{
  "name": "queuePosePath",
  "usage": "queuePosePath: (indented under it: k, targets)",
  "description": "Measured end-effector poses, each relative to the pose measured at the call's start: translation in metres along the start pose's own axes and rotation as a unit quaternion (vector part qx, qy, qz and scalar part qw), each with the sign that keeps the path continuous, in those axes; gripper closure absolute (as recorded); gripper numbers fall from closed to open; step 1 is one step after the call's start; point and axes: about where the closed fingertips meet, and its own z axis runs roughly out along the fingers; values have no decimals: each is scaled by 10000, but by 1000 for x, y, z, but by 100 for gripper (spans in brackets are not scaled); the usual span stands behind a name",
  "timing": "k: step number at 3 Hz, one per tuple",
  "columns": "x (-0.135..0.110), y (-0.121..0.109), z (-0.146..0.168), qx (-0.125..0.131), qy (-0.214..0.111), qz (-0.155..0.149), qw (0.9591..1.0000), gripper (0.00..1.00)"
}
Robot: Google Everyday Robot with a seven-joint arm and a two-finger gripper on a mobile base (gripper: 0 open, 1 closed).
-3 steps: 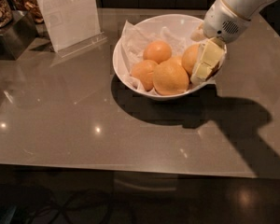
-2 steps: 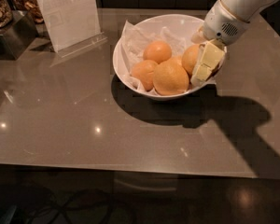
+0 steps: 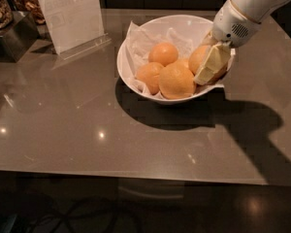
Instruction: Pick orange from white bowl
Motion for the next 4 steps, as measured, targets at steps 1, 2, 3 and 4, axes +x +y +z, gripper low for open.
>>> queuePosePath:
  k: [1,2,3,4]
  targets:
    - [0,0,0,0,0,0,10000,65]
    - [0,0,0,0,0,0,10000,89]
    - [0,0,0,0,0,0,10000,100]
    - [-1,0,-2,0,-1,-1,10000,100]
